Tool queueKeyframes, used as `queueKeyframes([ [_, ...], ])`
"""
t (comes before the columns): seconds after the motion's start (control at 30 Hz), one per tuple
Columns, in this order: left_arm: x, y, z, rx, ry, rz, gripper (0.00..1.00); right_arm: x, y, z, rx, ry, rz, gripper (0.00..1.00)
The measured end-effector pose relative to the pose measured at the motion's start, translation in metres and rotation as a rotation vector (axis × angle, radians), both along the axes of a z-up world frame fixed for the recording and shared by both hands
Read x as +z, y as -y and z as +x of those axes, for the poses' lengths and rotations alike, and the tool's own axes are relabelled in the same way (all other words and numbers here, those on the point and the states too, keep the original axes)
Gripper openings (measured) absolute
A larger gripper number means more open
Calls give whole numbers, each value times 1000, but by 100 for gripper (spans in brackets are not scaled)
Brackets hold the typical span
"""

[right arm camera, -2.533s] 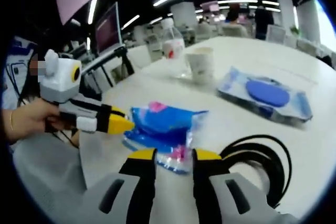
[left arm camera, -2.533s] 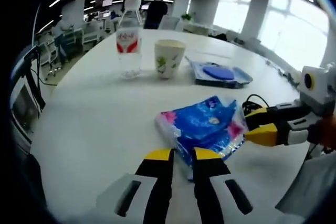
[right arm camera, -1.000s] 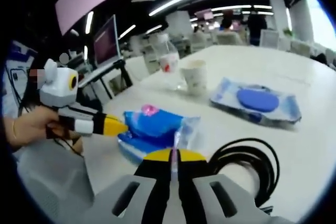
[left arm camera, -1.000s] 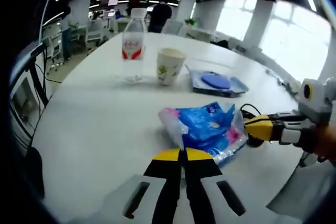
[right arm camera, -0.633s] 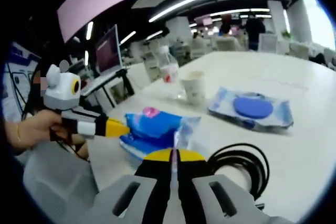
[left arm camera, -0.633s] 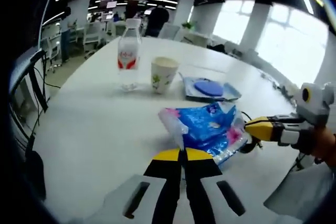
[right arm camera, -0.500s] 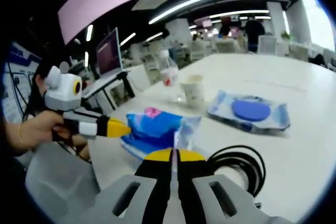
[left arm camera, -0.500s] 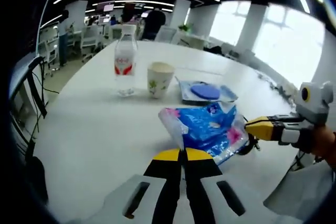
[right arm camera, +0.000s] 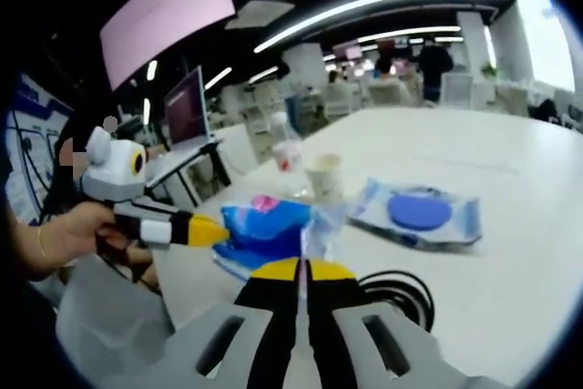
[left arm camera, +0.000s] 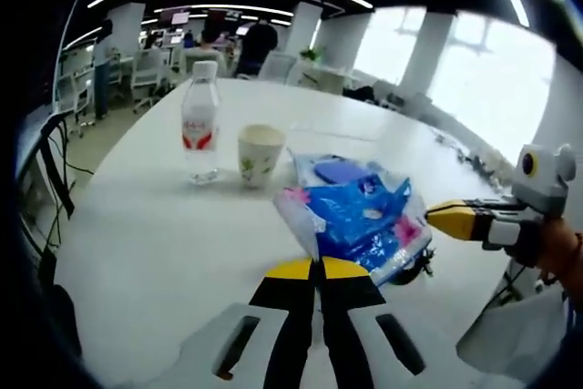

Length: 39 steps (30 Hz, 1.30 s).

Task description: Arrange the tabletop items into an orderly group along one side of the table until the central work area is clear of visible clutter.

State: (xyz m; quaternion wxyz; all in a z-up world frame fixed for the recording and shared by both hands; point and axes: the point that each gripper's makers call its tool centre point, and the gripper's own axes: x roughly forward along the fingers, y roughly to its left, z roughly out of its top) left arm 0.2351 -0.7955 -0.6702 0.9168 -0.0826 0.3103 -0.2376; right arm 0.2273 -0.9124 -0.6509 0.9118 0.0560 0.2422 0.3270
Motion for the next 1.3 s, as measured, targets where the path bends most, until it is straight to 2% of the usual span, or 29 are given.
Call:
queueKeyframes([
  [0.47, 15, 29, 11, -37, 17, -49, 1, 17, 29, 6, -46, 3, 29, 0],
  [0.97, 15, 63, 21, -91, 12, -76, 1, 17, 64, 10, -91, -10, 11, 0],
  [1.3, 13, 83, 26, -103, -23, -125, 1, 19, 82, 13, -121, -14, 12, 0],
])
